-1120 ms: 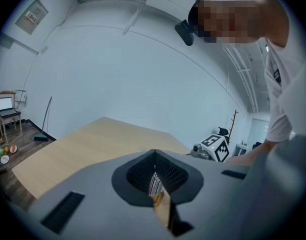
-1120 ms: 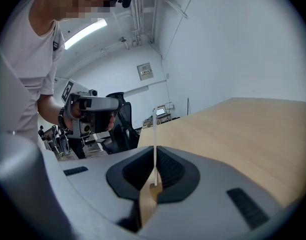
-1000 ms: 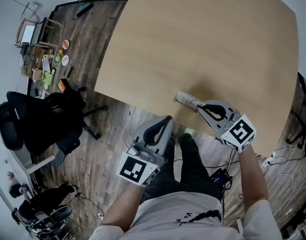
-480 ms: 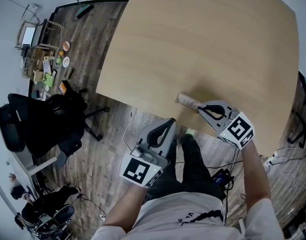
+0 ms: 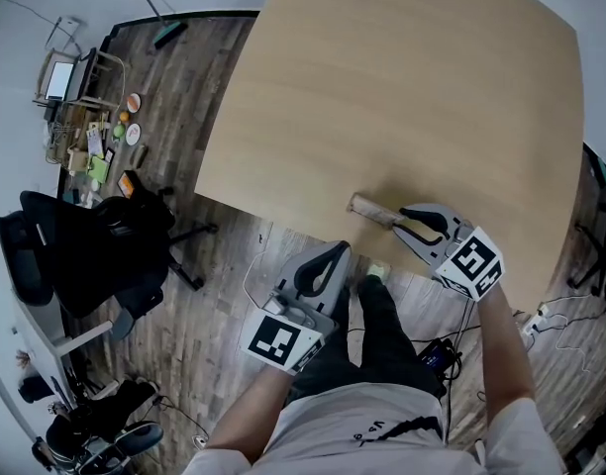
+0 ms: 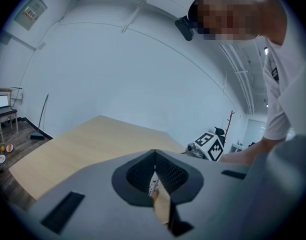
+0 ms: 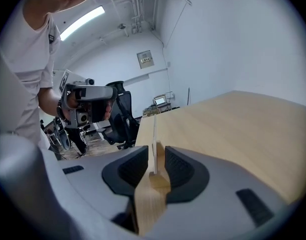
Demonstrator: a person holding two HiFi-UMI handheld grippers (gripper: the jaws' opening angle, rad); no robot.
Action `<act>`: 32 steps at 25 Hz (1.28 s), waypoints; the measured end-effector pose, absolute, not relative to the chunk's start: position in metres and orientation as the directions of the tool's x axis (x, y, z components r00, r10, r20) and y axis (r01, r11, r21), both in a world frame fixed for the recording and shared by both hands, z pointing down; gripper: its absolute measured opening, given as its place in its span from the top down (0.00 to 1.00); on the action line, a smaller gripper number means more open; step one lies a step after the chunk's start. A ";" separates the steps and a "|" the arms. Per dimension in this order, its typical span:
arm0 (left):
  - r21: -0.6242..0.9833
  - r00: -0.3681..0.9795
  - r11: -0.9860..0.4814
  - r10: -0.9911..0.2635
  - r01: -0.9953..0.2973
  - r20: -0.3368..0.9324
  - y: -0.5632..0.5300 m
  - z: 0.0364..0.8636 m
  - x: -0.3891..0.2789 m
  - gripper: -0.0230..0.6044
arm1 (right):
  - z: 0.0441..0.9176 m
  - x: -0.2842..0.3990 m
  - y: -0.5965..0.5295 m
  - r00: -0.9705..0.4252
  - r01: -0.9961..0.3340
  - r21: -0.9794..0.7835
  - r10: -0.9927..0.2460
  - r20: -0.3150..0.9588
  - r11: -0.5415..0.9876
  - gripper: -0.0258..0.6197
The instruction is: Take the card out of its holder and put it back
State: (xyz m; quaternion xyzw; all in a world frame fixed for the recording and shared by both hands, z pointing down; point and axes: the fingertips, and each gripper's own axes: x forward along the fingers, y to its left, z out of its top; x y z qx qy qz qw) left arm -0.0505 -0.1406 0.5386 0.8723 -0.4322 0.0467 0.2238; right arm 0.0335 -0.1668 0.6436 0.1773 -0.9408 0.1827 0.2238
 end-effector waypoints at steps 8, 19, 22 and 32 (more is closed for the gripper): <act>0.311 0.650 -0.572 -0.697 -0.759 0.303 -0.145 0.514 -0.046 0.94 | 0.582 0.046 -0.178 -0.792 -0.536 -0.210 -0.400 0.462 0.818 0.81; 0.296 0.700 -0.636 -0.667 -0.713 0.255 -0.150 0.443 -0.033 0.94 | 0.459 0.041 -0.182 -0.768 -0.631 -0.213 -0.560 0.312 0.746 0.92; 0.296 0.720 -0.658 -0.654 -0.692 0.231 -0.147 0.421 -0.030 0.94 | 0.427 0.033 -0.177 -0.766 -0.640 -0.237 -0.586 0.264 0.730 0.93; 0.235 0.719 -0.684 -0.683 -0.691 0.128 -0.150 0.346 -0.041 0.94 | 0.344 0.006 -0.165 -0.773 -0.635 -0.140 -0.622 0.125 0.760 0.94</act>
